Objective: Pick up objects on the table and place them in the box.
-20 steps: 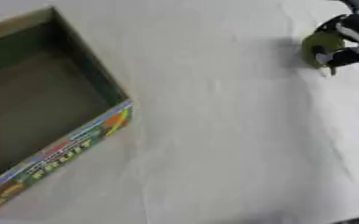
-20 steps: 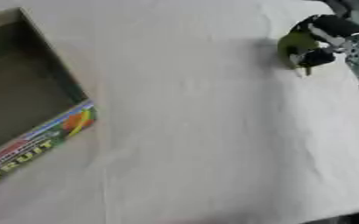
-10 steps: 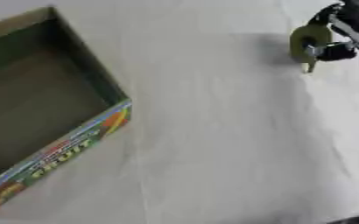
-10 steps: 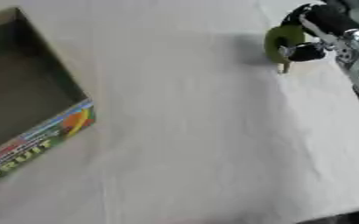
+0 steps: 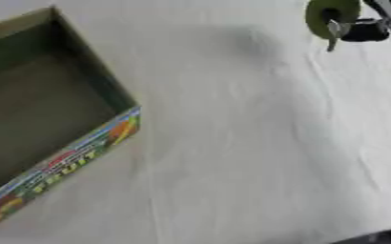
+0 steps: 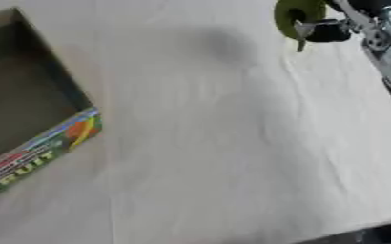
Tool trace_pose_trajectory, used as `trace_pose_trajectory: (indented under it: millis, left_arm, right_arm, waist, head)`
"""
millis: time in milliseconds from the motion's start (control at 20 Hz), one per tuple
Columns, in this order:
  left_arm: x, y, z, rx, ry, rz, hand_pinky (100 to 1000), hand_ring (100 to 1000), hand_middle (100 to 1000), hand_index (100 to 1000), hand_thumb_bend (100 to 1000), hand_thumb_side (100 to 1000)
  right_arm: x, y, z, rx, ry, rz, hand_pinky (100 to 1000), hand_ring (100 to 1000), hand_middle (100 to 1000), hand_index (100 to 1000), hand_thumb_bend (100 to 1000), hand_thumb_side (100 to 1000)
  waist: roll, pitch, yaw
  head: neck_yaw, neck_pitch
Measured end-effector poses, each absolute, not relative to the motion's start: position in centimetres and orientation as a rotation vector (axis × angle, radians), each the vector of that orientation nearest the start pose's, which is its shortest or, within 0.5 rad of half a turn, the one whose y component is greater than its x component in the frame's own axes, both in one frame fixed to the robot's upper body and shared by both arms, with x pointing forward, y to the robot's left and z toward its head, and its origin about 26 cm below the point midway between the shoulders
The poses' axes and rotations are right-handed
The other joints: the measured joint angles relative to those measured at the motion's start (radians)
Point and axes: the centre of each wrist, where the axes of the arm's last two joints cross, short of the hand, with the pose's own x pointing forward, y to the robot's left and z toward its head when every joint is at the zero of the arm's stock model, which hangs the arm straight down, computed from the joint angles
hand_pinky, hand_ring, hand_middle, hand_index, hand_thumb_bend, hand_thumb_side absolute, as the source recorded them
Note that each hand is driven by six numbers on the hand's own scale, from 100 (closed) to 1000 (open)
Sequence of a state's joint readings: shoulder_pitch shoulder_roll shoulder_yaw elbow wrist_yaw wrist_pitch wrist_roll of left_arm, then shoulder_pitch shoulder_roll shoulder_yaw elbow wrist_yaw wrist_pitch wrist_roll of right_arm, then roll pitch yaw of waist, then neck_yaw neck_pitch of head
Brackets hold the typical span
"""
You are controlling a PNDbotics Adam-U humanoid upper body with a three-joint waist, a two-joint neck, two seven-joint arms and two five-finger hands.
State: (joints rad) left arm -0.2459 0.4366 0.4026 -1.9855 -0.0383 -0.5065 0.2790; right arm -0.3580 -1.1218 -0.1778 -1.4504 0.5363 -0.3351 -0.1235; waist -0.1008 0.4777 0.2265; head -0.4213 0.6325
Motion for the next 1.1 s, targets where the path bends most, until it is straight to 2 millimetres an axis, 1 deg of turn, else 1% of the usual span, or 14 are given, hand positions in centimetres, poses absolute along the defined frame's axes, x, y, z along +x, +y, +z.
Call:
trace_pose_trajectory:
  millis: [200, 350, 550, 650, 850, 1000, 1100]
  left_arm:
    - [27.3, 37.7, 23.1, -0.888, 3.251, -0.010, 632, 710, 648, 836, 100, 575]
    - [27.3, 37.7, 23.1, -0.887, 3.250, -0.010, 632, 709, 647, 836, 100, 575]
    - [27.3, 37.6, 23.1, -0.880, 3.254, -0.008, 633, 709, 647, 836, 100, 576]
    - [27.3, 37.6, 23.1, -0.872, 3.257, -0.009, 634, 709, 647, 836, 100, 576]
    - [27.4, 37.5, 23.1, -0.855, 3.262, -0.014, 637, 710, 645, 834, 100, 578]
    - [27.5, 37.3, 23.4, -0.829, 3.258, -0.026, 639, 710, 645, 833, 100, 579]
    - [27.6, 37.2, 23.6, -0.814, 3.253, -0.034, 640, 710, 644, 833, 100, 580]
  right_arm:
    - [30.9, -46.3, 31.3, -1.472, -1.942, 1.238, 734, 575, 515, 665, 100, 204]
    - [31.0, -43.7, 32.1, -1.388, -2.054, 1.337, 735, 566, 514, 665, 100, 203]
    - [31.2, -39.5, 33.6, -1.262, -2.207, 1.491, 744, 561, 512, 663, 100, 200]
    - [31.3, -37.1, 33.9, -1.189, -2.278, 1.547, 748, 557, 508, 659, 100, 198]
    - [30.9, -32.4, 34.6, -1.069, -2.386, 1.618, 753, 550, 500, 651, 100, 198]
    - [30.3, -29.3, 35.0, -0.968, -2.453, 1.648, 761, 544, 495, 645, 100, 201]
    - [30.3, -27.4, 35.1, -0.890, -2.492, 1.645, 762, 541, 491, 641, 100, 204]
  waist:
    - [-0.001, -0.005, 0.005]
    - [-0.002, -0.010, 0.016]
    - [-0.007, -0.025, 0.032]
    - [-0.007, -0.034, 0.038]
    - [-0.012, -0.039, 0.041]
    - [-0.013, -0.054, 0.078]
    - [-0.018, -0.060, 0.087]
  head:
    - [0.002, 0.004]
    - [0.003, 0.010]
    - [0.003, 0.025]
    - [0.005, 0.028]
    - [0.015, 0.035]
    - [0.014, 0.038]
    - [0.008, 0.043]
